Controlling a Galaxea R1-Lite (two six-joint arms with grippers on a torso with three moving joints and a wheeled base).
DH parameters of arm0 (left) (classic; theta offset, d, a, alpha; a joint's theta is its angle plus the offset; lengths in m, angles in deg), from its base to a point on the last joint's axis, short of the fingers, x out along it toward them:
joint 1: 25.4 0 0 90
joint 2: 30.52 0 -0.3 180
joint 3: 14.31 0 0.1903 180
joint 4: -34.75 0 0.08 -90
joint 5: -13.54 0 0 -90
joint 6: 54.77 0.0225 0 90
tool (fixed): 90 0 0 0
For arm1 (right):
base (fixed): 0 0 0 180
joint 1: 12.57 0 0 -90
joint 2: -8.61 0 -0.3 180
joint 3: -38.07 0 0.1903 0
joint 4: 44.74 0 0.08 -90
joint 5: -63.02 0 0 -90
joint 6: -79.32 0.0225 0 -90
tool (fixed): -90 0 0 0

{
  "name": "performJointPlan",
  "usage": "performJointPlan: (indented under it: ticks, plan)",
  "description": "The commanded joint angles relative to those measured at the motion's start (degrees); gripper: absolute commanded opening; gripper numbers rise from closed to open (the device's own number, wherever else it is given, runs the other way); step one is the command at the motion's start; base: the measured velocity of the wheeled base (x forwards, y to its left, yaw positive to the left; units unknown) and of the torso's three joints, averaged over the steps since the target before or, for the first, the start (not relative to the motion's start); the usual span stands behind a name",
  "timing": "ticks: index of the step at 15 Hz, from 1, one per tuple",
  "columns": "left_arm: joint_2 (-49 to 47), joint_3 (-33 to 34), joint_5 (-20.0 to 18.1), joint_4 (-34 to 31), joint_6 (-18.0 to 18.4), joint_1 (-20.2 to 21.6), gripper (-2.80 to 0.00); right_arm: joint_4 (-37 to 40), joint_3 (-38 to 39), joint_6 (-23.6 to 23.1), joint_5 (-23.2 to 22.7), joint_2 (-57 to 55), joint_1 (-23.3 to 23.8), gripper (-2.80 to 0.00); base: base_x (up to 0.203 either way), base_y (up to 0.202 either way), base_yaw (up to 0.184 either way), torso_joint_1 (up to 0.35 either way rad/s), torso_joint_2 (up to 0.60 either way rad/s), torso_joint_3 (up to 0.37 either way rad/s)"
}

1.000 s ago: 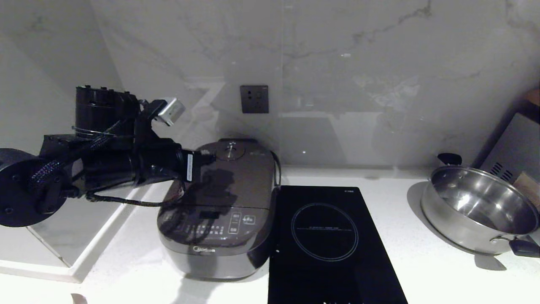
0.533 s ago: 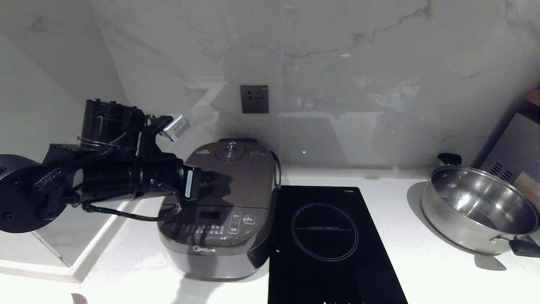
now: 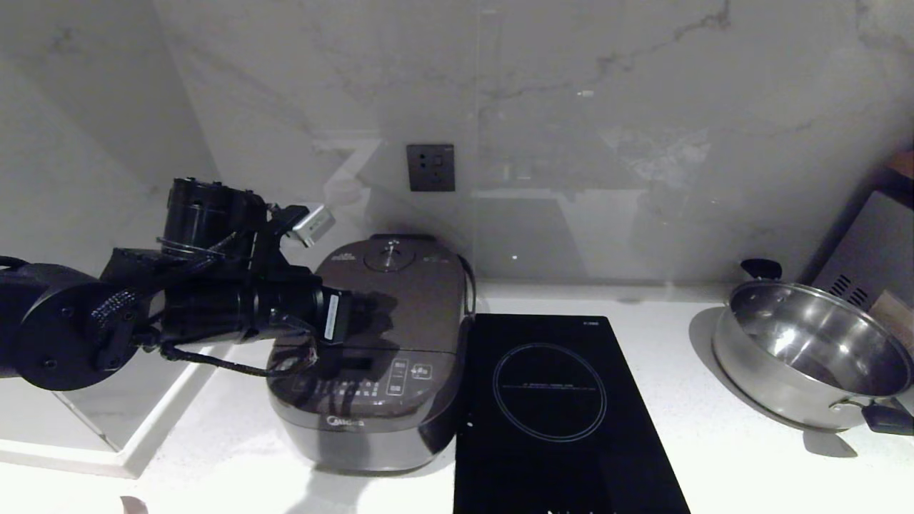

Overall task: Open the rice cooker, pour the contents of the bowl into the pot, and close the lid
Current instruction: Open the rice cooker

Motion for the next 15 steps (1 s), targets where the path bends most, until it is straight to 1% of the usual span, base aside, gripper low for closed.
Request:
performJointPlan:
  ticks: [1, 3, 11, 15]
  plan:
    - [-1.8, -0.6, -0.2, 0.2, 0.0, -0.1, -2.8, 0.0, 0.0, 0.0, 0.0, 0.0, 0.0, -2.8, 0.0, 0.0, 0.0, 0.0, 0.0, 0.0]
    - [-3.6, -1.1, -0.1, 0.4, 0.1, -0.3, -2.8, 0.0, 0.0, 0.0, 0.0, 0.0, 0.0, -2.8, 0.0, 0.0, 0.0, 0.0, 0.0, 0.0]
    - [-6.9, -1.2, 0.2, 0.4, 0.8, 1.9, -2.8, 0.0, 0.0, 0.0, 0.0, 0.0, 0.0, -2.8, 0.0, 0.0, 0.0, 0.0, 0.0, 0.0]
    - [-8.1, -0.9, 0.0, 0.4, 1.1, 1.6, -2.8, 0.0, 0.0, 0.0, 0.0, 0.0, 0.0, -2.8, 0.0, 0.0, 0.0, 0.0, 0.0, 0.0]
